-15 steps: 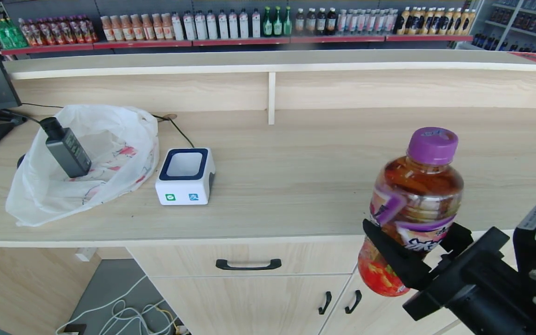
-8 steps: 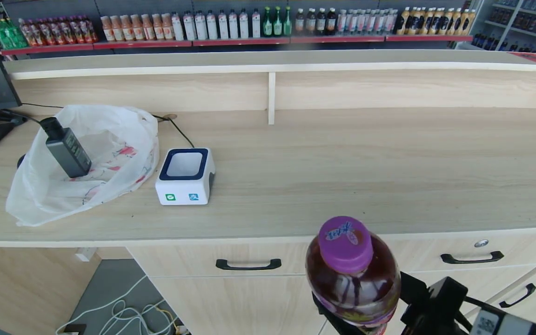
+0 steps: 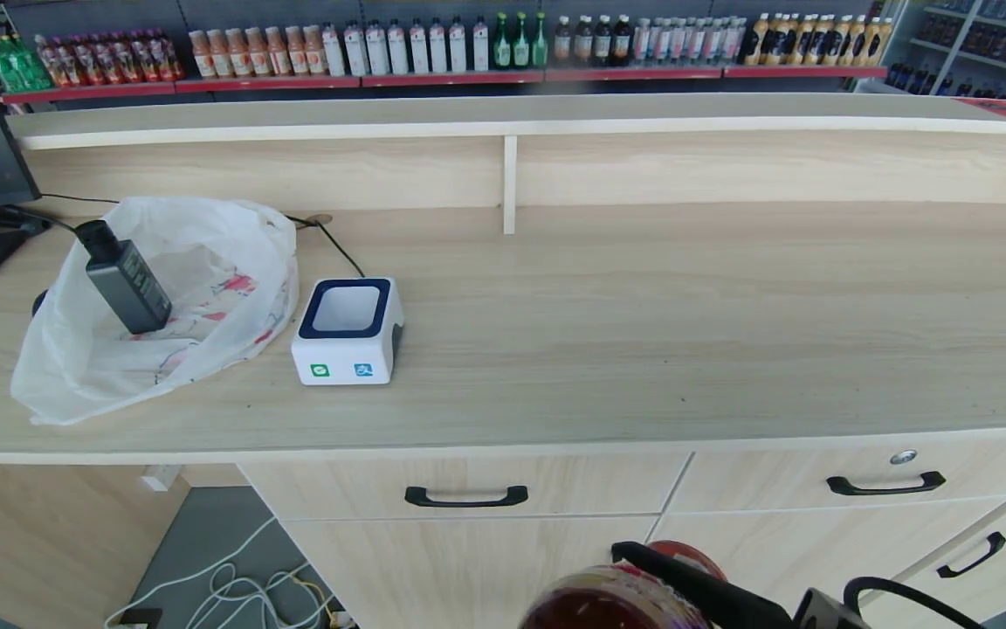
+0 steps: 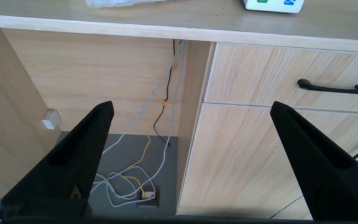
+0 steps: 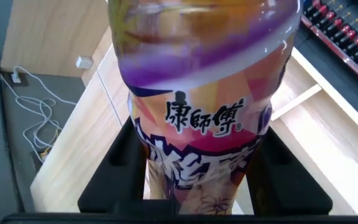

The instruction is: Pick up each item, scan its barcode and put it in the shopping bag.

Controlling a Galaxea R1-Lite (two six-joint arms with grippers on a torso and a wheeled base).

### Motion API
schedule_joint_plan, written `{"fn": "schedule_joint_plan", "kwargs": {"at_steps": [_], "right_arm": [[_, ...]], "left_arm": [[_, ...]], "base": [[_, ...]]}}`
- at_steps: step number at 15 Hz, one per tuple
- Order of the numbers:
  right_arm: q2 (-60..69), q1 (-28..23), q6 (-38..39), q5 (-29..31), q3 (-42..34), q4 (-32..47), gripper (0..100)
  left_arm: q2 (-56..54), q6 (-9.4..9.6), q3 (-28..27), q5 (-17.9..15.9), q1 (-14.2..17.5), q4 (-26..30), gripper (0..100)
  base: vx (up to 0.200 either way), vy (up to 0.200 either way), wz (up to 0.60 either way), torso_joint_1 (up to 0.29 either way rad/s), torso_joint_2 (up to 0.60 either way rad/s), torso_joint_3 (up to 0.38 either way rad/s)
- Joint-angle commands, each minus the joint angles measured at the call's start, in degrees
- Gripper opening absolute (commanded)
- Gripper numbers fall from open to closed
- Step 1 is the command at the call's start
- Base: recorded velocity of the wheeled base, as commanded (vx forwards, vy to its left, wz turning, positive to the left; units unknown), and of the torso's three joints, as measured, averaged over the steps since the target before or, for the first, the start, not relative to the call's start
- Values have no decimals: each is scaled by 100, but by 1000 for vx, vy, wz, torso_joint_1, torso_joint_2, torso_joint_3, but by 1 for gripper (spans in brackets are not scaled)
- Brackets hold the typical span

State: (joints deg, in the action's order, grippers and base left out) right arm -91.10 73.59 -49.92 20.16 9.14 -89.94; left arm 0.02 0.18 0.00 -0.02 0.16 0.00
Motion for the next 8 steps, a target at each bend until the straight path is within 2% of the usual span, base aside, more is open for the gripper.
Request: {"fn": "schedule_joint_plan", "kwargs": {"at_steps": [1,3,8], "right_arm": [[180,32,-290,-171,-44,-6,0],[66,559,-492,-197,-299,-6,0],[242,586,-1222,-206,-220,-6,0]], "left_arm": [[-2,-1,0,2,2,0,100],[-2,-1,0,2,2,0,100],[-2,-1,0,2,2,0,100]], "base": [[0,0,0,0,0,0],[0,0,0,0,0,0],[0,0,0,0,0,0]]}}
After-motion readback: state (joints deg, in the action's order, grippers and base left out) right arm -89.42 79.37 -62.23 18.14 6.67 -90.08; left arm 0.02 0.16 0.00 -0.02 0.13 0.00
